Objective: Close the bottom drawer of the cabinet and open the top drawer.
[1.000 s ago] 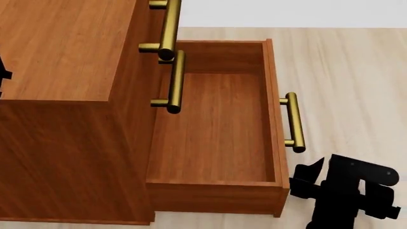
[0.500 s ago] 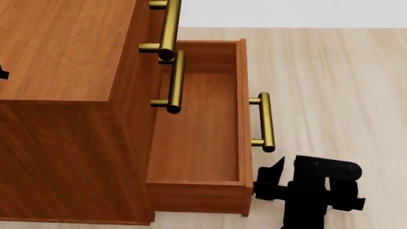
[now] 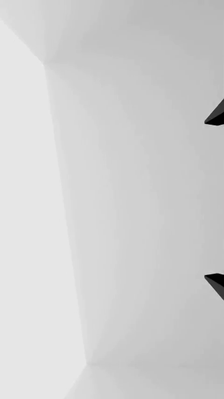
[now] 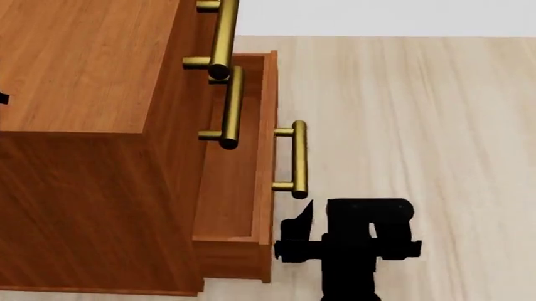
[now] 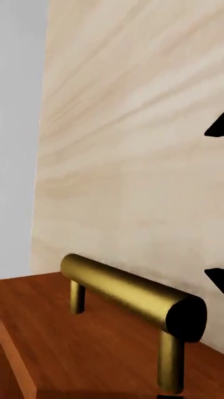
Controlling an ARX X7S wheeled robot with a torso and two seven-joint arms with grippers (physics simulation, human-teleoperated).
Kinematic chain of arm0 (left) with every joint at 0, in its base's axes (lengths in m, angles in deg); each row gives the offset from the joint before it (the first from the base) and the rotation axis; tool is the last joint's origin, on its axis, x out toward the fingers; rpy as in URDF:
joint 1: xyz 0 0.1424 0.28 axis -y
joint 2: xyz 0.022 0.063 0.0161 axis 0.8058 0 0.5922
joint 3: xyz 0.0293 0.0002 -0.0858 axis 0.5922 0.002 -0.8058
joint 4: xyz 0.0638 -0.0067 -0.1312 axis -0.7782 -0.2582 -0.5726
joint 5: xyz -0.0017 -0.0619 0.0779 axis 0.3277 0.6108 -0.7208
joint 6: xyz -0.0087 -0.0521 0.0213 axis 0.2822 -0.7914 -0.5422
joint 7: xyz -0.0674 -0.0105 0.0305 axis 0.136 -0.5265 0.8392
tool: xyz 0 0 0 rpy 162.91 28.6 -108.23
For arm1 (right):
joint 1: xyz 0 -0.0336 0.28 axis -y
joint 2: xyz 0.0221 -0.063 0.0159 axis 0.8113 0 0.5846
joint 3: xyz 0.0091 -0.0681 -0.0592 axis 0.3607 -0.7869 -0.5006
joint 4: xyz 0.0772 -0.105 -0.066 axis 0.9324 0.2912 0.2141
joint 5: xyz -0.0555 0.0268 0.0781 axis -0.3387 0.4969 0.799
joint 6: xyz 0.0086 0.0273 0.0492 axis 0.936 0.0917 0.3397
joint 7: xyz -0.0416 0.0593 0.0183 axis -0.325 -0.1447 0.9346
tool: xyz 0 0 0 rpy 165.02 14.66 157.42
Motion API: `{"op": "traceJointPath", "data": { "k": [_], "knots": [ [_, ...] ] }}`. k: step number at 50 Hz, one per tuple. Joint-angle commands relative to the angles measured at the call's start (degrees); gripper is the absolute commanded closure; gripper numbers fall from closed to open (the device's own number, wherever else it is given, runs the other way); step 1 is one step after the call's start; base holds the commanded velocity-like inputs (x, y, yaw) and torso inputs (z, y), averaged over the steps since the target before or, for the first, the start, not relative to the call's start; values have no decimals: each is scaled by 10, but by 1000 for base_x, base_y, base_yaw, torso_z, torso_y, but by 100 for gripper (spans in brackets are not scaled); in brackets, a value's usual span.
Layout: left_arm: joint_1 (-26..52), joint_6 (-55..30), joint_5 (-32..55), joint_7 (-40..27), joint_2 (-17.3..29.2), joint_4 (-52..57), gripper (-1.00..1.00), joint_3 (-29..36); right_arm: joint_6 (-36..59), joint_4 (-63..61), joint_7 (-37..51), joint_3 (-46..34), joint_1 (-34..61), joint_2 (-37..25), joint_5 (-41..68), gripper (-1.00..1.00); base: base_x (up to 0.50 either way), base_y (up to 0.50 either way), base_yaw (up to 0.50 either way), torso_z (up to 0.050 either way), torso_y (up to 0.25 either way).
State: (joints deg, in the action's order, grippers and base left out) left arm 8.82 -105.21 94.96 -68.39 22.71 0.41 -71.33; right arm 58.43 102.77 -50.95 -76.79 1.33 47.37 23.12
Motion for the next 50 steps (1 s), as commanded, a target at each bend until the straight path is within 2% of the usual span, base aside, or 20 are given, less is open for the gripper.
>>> {"op": "traceJointPath", "data": {
  "k": [1, 10, 30, 42, 50],
  "knots": [
    [4, -3, 4, -3, 2, 2, -100, 1, 12, -22, -6, -38, 4, 28, 11, -100, 0, 0, 0, 0, 0],
    [7, -11, 10, -6, 6, 9, -100, -1, 14, -27, -3, -85, 7, 39, 28, -100, 0, 0, 1, 0, 0],
    [18, -25, 24, -13, 15, 18, -100, -11, -16, 1, 40, -258, 50, 42, 149, -100, 1, 0, 1, 0, 0],
    [21, -27, 28, -17, 16, 19, -100, -9, -7, -35, 56, -292, 54, 29, 179, -100, 3, 5, 9, 0, 0],
    [23, -27, 30, -20, 15, 20, -100, -4, 19, -126, 83, -288, 22, -19, 196, -100, 0, 4, 6, 0, 0]
  ]
}}
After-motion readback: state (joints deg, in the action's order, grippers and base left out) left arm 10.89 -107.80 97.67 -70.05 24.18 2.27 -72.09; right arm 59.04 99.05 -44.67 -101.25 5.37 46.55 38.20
